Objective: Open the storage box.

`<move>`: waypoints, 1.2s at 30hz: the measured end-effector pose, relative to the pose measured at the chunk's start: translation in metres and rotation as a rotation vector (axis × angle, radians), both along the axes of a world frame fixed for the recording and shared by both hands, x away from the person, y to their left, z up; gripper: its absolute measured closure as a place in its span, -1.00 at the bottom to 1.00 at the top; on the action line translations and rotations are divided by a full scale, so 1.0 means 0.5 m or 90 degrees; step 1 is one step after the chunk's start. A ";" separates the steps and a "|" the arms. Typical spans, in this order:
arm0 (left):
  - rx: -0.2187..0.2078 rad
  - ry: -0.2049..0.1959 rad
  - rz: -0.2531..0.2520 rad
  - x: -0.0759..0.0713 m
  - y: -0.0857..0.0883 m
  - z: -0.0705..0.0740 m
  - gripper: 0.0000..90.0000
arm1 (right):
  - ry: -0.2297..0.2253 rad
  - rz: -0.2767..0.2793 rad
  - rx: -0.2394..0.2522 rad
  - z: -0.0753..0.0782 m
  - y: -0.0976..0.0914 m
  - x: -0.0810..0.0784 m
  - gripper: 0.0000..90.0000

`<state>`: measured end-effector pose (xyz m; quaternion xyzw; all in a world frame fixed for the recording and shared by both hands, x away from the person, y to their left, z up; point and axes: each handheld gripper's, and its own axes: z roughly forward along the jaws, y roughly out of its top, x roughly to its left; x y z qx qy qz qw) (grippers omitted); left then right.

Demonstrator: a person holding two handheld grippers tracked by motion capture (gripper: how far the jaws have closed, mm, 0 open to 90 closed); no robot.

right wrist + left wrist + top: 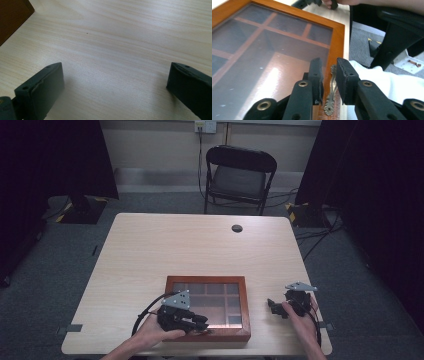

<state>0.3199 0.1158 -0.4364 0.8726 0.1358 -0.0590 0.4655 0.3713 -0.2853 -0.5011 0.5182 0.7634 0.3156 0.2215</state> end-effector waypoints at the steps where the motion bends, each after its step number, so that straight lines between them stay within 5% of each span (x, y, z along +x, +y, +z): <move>1: 0.001 0.003 -0.005 -0.001 -0.002 -0.001 0.70 | 0.000 0.000 0.000 0.000 0.000 0.000 -1.00; 11: 0.014 -0.006 -0.027 -0.003 -0.010 -0.005 0.80 | 0.000 0.000 0.000 0.000 0.000 0.000 -1.00; 32: 0.023 -0.009 -0.026 -0.002 -0.014 -0.009 0.51 | 0.000 0.000 0.000 0.000 0.000 0.000 -1.00; 36: 0.046 -0.017 -0.026 -0.005 -0.017 -0.013 0.62 | 0.000 0.000 0.000 0.000 0.000 0.000 -1.00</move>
